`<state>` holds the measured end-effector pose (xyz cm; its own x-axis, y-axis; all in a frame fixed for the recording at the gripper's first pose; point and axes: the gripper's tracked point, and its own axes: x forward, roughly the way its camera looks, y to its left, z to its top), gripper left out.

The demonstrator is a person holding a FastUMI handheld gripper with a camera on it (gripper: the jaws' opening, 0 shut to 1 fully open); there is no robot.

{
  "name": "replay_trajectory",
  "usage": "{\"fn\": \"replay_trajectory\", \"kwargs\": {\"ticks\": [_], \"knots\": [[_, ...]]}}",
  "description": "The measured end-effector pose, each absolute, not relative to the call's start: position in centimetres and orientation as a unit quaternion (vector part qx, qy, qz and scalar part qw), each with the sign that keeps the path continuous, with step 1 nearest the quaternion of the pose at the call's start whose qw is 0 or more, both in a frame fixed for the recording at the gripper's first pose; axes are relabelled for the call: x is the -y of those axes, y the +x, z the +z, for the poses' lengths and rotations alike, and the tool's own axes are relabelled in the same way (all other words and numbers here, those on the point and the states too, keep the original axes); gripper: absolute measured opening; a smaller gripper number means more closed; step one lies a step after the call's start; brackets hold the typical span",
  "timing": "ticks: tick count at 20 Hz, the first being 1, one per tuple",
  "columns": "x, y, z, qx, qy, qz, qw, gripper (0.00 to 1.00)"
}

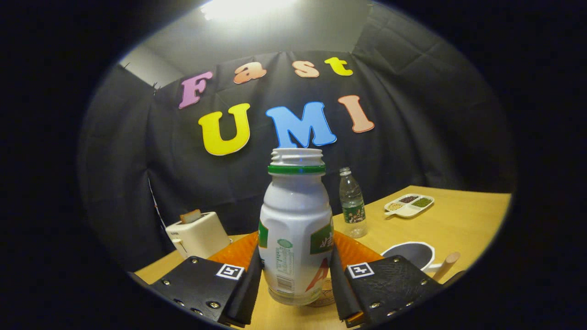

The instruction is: Take the bottle from table, then pour the juice into the cup, finally place the bottle on the coaster

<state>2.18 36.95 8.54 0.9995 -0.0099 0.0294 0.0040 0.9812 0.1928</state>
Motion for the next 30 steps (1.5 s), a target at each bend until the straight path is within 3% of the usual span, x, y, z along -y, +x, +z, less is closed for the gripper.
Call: {"fn": "replay_trajectory", "kwargs": {"ticks": [14,26,28,30], "knots": [[-38.8,6.9,2.0,-0.037,-0.036,0.003,0.999,0.67],[-37.9,7.5,1.1,-0.036,0.017,0.006,0.999,0.67],[-37.9,7.3,1.3,-0.034,0.025,0.006,0.999,0.72],[-38.2,7.1,1.7,-0.03,0.031,0.011,0.999,1.0]]}}
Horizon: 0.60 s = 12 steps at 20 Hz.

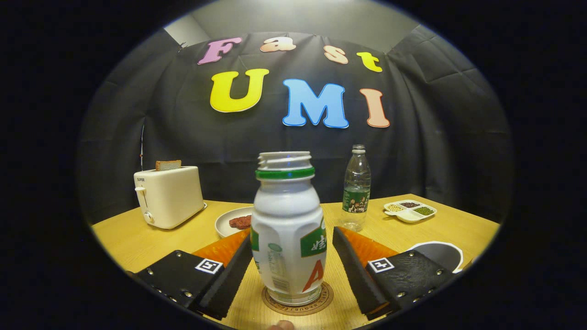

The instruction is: Take the bottle from table, then pour the juice into the cup, finally place the bottle on the coaster

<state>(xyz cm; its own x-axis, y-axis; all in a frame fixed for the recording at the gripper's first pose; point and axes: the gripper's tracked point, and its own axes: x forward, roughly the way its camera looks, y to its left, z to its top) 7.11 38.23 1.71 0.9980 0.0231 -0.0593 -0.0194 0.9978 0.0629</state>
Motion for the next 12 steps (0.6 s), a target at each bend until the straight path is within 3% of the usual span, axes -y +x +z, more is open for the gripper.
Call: {"fn": "replay_trajectory", "kwargs": {"ticks": [12], "knots": [[-38.2,0.9,9.2,0.0,0.043,0.086,0.995,0.99]]}}
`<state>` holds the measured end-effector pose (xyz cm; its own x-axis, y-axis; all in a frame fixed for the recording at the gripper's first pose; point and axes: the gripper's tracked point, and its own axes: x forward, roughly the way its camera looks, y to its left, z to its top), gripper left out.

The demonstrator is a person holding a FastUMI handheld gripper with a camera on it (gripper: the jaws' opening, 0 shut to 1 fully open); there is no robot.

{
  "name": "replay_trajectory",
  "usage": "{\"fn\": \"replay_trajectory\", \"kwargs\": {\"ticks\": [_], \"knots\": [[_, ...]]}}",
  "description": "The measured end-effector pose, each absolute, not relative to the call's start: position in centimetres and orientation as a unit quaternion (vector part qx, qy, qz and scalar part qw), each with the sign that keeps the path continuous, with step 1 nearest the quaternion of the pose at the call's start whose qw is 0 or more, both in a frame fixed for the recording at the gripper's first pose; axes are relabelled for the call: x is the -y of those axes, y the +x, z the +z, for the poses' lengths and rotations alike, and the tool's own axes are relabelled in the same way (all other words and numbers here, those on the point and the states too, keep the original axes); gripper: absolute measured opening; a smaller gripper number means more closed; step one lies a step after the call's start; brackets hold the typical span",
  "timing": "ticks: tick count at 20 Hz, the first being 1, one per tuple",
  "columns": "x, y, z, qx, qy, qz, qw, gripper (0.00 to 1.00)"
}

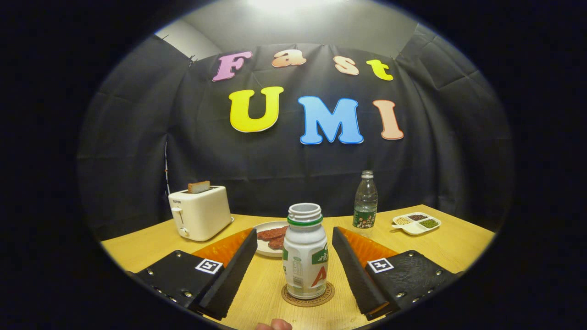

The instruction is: Take the bottle from table, then pour the juice into the cup, finally place the bottle on the coaster

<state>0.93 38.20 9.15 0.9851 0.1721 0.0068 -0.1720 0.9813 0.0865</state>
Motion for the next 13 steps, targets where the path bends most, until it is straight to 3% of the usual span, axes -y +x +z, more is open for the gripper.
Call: {"fn": "replay_trajectory", "kwargs": {"ticks": [7,13], "knots": [[-32.1,-2.4,15.5,0.037,0.043,0.074,0.996,0.99],[-20.5,-3.9,13.1,0.066,-0.046,0.054,0.995,0.96]]}}
